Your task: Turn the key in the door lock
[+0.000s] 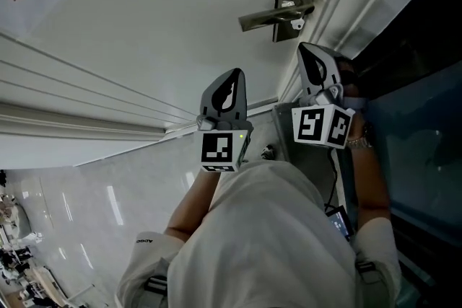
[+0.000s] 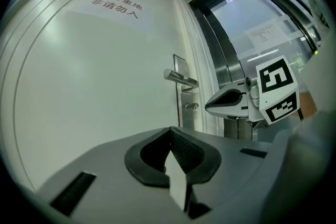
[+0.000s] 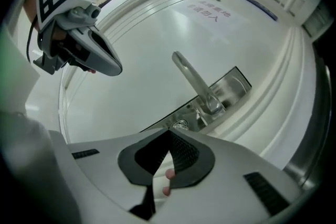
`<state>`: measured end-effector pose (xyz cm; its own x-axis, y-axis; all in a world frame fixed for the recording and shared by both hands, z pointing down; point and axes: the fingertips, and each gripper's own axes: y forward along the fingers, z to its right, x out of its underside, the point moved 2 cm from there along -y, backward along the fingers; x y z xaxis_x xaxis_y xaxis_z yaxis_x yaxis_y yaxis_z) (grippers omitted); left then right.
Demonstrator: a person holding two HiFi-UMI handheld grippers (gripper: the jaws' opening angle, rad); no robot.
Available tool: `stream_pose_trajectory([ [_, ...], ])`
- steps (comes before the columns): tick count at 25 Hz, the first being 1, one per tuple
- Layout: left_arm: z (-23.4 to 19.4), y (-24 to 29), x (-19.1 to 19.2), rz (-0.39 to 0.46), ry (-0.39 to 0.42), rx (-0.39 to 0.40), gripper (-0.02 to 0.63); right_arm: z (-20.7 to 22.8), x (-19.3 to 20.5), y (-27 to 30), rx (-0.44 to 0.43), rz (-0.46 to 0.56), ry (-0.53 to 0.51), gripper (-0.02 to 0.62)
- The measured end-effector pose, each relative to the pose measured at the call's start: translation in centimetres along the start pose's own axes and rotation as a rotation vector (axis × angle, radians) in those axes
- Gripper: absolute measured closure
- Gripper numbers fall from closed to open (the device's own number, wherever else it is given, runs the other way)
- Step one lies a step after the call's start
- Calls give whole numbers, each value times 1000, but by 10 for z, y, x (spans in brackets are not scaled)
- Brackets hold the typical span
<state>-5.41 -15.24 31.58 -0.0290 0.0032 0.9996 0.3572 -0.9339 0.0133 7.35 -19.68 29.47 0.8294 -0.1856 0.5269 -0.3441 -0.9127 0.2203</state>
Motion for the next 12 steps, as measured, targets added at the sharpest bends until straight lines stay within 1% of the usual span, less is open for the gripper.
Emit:
stream_pose_trajectory([
  [2, 1, -1, 0, 3, 2, -22, 600, 3, -2, 4, -3, -2, -70, 603],
  [4, 1, -2, -2, 17, 6, -37, 600, 9, -3, 7, 23, -7, -126, 603],
  [6, 0, -4, -4, 30, -1, -46, 600, 15, -5, 10, 50, -15, -166, 603],
  [8, -1, -8, -3, 34, -19, -48, 600, 15, -5, 13, 42, -34, -190, 603],
  [9, -1, -9, -3, 35, -26, -47, 600, 14, -5, 15, 31, -45, -198, 563],
  [12, -1, -8, -4, 39, -23, -36, 600, 12, -3, 21, 22, -67, -244, 540],
])
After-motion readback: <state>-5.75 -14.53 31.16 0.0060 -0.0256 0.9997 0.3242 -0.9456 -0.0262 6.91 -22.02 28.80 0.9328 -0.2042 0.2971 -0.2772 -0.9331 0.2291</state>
